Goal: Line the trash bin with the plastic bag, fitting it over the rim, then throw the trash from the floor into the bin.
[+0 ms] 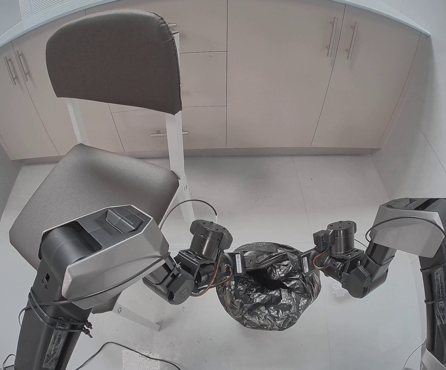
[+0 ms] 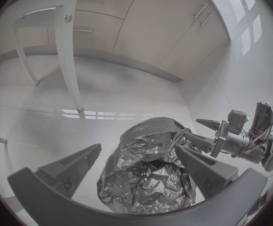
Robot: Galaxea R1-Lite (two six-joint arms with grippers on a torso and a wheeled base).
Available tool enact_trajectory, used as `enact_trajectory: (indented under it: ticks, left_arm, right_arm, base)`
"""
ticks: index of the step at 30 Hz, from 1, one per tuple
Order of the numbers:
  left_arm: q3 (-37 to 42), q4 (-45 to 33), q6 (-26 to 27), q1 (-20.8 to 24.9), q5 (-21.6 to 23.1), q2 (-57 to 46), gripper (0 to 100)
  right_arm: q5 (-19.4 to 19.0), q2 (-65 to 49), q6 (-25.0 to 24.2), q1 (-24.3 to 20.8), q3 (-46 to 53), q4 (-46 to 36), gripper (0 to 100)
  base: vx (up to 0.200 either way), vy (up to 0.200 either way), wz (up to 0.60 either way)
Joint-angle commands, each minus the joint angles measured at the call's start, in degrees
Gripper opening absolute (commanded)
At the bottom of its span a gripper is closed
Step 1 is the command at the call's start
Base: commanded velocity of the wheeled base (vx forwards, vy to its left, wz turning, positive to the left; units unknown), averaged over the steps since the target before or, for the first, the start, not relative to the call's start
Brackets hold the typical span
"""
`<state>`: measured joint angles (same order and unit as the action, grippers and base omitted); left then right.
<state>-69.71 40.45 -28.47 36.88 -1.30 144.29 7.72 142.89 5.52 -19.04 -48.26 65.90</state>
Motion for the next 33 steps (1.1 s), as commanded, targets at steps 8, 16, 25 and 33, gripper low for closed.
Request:
enact_trajectory:
  ticks: [8, 16, 25, 33]
  left_arm:
    - [-2.45, -1.16, 3.33, -2.25, -3.27, 1.96, 100]
    - [-3.42, -1.34, 3.50, -2.34, -4.41, 3.02, 100]
    - [-15.64, -21.73, -2.38, -4.62, -3.88, 3.72, 100]
    - [-22.76, -31.13, -5.81, -4.97, -3.79, 4.77, 100]
  right_arm:
    - [0.02, 3.28, -0.25, -0.12, -1.40, 3.18, 100]
    - [0.02, 3.01, -2.36, -0.21, -1.48, 4.41, 100]
    - [0.11, 3.63, -2.53, -1.35, -0.78, 8.37, 100]
    - [0.11, 3.45, -2.53, -1.35, -0.87, 8.89, 100]
  base:
    - [0.000, 0.000, 0.00]
    - [0.000, 0.000, 0.00]
    - [0.000, 0.000, 0.00]
    - [0.000, 0.000, 0.00]
